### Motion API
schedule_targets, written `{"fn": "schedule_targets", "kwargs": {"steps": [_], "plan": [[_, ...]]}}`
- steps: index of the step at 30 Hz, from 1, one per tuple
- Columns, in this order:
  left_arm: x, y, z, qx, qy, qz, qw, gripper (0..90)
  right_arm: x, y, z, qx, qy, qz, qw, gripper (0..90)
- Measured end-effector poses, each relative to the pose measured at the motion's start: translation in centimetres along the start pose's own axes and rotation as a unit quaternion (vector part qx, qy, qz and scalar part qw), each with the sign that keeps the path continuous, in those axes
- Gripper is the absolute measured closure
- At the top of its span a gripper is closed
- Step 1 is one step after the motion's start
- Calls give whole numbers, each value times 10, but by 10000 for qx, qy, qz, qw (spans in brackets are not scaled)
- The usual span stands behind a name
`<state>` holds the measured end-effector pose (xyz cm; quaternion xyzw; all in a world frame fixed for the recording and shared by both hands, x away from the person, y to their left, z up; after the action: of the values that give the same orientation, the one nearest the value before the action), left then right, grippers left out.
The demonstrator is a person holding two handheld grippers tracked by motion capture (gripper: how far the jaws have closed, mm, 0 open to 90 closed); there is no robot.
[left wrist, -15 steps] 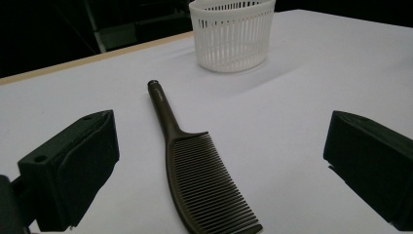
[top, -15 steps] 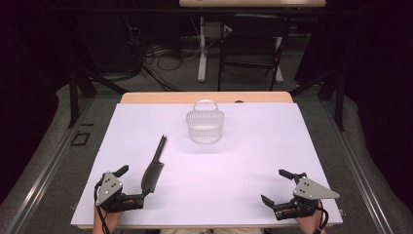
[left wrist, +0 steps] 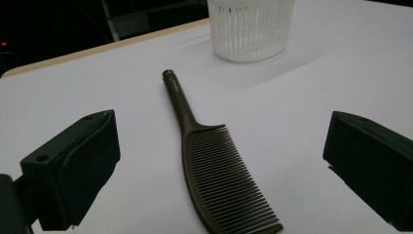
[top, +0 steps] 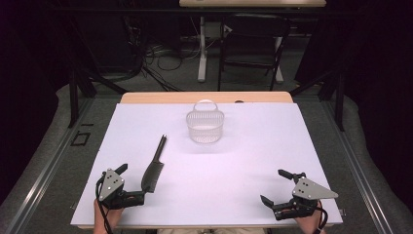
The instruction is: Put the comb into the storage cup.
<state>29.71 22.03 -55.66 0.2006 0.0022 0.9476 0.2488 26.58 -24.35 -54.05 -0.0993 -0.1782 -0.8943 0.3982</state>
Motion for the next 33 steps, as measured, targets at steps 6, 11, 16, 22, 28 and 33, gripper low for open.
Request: {"fn": "schedule_targets", "kwargs": {"steps": [6, 11, 16, 22, 28, 33], "plan": [[-4, -3, -2, 30, -220, 92, 9997, 3, 0, 0, -1, -20, -27, 14, 10000, 0], [-9, -5, -1, 47, -347, 225, 9991, 4, -1, 0, -1, -8, -49, 22, 10000, 0], [-12, -8, -1, 89, -393, 337, 9986, 14, -2, 1, -2, -31, -44, 29, 10000, 0], [-16, -13, -1, 138, -508, 569, 9970, 63, -2, 1, -3, -23, -57, 29, 10000, 0], [-23, -17, -6, 169, -840, 798, 9931, 164, -3, 0, -3, -22, -97, 46, 9999, 0], [-24, -17, -8, 153, -1004, 827, 9914, 300, -3, 0, -4, 0, -116, 52, 9999, 0]]}}
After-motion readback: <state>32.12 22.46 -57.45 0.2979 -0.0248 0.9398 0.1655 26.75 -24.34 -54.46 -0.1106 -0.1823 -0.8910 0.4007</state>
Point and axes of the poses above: each handheld gripper's, and its own axes: x roughly backward along the jaws, z roughly out of its top, y roughly to its right, the point moved 5 cm from there along -x, roughly forward along the jaws, and after that the axes turned 10 degrees about x, right-handed, at the moved point
